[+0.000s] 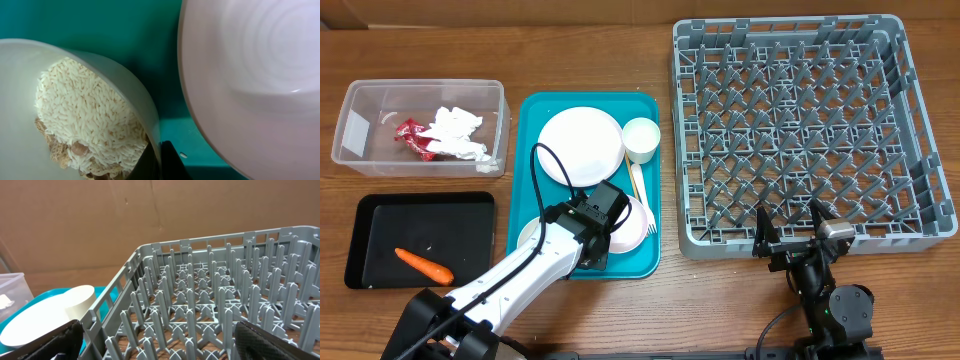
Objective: Sort waste into correct bins and load items into the dishwasher rack
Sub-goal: 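Lift the rice bowl and carry it left over the black tray, then tilt the rice bowl with the left gripper to pour rice onto the black tray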
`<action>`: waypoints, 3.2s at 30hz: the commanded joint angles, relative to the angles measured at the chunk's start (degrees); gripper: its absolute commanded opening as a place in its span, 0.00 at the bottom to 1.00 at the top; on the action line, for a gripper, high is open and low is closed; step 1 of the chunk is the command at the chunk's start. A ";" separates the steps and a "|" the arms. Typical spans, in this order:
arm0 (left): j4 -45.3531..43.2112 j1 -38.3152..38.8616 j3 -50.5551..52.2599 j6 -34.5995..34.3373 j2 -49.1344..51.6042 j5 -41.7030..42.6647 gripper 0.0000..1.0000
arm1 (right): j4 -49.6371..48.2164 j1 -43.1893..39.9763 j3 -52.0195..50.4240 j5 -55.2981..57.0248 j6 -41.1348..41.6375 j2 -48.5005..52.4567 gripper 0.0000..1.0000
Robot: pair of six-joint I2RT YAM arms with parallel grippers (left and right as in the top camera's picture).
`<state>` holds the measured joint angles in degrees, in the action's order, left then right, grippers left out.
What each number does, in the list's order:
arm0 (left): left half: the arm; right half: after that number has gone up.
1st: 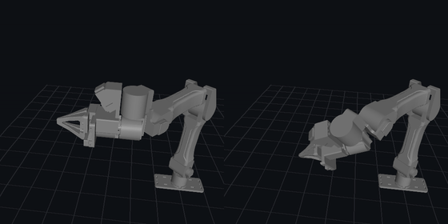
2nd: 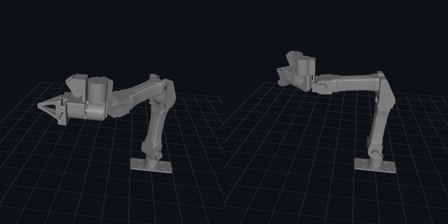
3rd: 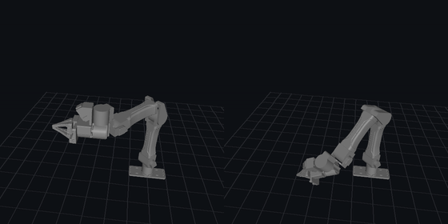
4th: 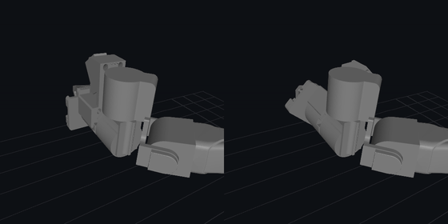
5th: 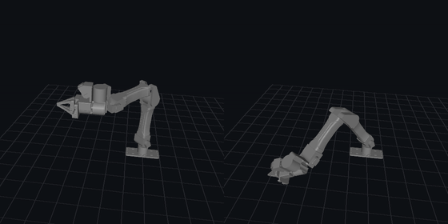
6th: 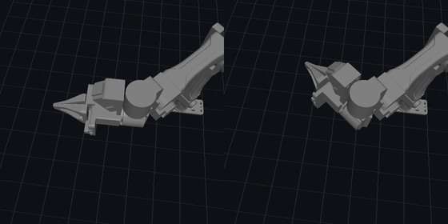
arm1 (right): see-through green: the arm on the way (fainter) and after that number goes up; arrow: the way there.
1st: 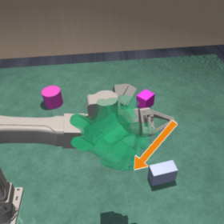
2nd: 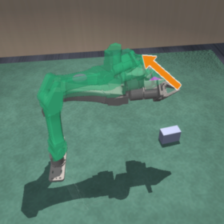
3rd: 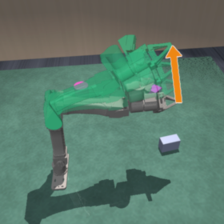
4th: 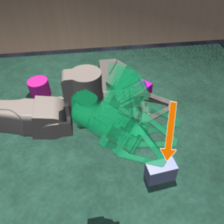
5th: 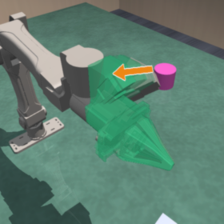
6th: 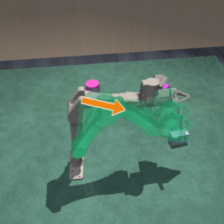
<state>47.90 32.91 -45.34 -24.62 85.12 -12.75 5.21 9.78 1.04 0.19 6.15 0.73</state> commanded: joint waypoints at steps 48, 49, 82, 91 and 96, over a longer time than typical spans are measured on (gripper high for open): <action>18.16 -38.40 -22.75 27.45 -0.20 24.59 0.05 | -0.39 -0.22 -0.59 -0.31 -0.20 -0.55 1.00; 18.25 -40.22 -22.75 27.98 -0.20 25.77 0.04 | -0.39 -0.22 -0.59 -0.31 -0.20 -0.55 1.00; 16.98 -78.58 -22.64 46.53 -0.17 64.00 0.04 | -0.39 -0.22 -0.59 -0.31 -0.20 -0.55 1.00; 21.07 -82.93 -22.21 55.32 -0.17 74.49 0.04 | -0.39 -0.22 -0.59 -0.31 -0.20 -0.55 1.00; 20.94 -85.18 -19.74 58.42 -0.17 76.78 0.04 | -0.39 -0.22 -0.59 -0.31 -0.20 -0.55 1.00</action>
<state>69.17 -50.81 -66.46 28.51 85.14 58.39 5.13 9.78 1.04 0.19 6.15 0.73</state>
